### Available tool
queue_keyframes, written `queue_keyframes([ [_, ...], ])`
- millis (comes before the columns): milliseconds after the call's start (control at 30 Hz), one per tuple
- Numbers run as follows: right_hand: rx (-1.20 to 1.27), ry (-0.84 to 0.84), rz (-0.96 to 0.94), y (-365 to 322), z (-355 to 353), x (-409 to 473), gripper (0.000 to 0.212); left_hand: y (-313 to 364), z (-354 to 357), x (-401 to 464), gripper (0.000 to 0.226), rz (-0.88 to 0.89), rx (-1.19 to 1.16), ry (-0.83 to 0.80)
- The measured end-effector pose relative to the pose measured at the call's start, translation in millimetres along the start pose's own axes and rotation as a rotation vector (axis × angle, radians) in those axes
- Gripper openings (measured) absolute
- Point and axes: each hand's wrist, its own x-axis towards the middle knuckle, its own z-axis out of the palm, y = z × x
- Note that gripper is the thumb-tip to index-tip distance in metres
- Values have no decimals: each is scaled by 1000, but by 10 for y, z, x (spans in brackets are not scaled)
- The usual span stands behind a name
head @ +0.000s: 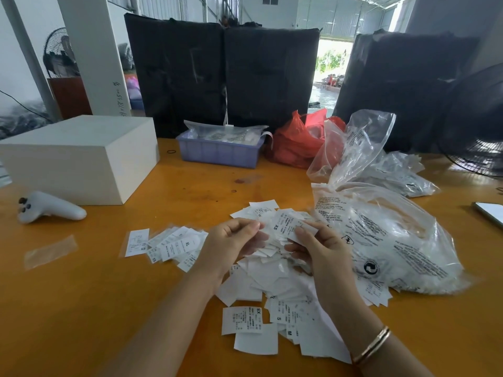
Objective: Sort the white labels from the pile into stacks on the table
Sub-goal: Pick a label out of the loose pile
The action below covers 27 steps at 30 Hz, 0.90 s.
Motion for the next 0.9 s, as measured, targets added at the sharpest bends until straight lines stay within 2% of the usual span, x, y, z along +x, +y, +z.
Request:
queue_keyframes([
  [600,40,51,-79,-22,-2,-14,22,7,-8,-11,12,2,1,11],
  [900,-120,-75,-116,37,11,-15,17,13,5,-2,8,-12,-48,17],
])
